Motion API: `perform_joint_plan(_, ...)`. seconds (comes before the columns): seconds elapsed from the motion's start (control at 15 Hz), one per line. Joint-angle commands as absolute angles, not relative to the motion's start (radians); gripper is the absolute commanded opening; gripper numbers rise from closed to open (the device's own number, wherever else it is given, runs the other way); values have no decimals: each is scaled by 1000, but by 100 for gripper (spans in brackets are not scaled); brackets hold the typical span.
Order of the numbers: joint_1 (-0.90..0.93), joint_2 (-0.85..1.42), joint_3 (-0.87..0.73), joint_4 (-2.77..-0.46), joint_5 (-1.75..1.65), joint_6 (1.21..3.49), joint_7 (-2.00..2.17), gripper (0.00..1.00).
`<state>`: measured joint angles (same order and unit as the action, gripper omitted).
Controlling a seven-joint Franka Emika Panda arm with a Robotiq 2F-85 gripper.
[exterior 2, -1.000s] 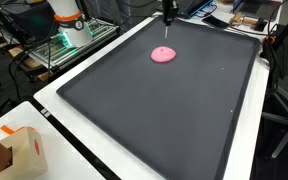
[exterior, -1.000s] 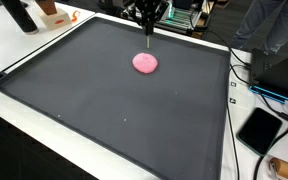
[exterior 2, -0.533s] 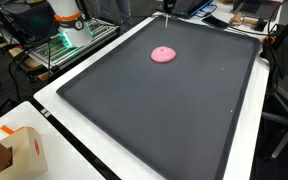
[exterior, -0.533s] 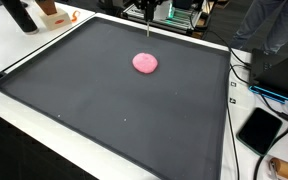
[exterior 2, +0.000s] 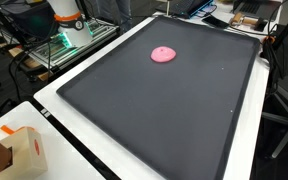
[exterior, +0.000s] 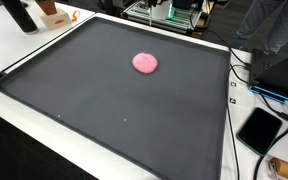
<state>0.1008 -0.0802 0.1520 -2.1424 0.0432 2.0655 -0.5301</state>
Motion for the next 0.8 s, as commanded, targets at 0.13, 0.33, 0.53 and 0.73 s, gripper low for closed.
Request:
perform_joint_plan(0.13,124,-90,137,-2125,41,2040,-524,13)
perform_joint_plan(0.33,128,-91,138,-2119,41,2033,-524,13)
perform_joint_plan(0.53,128,-91,138,-2119,41,2033,-524,13)
perform_joint_plan(0.73,128,-90,138,-2119,41,2033,-524,13)
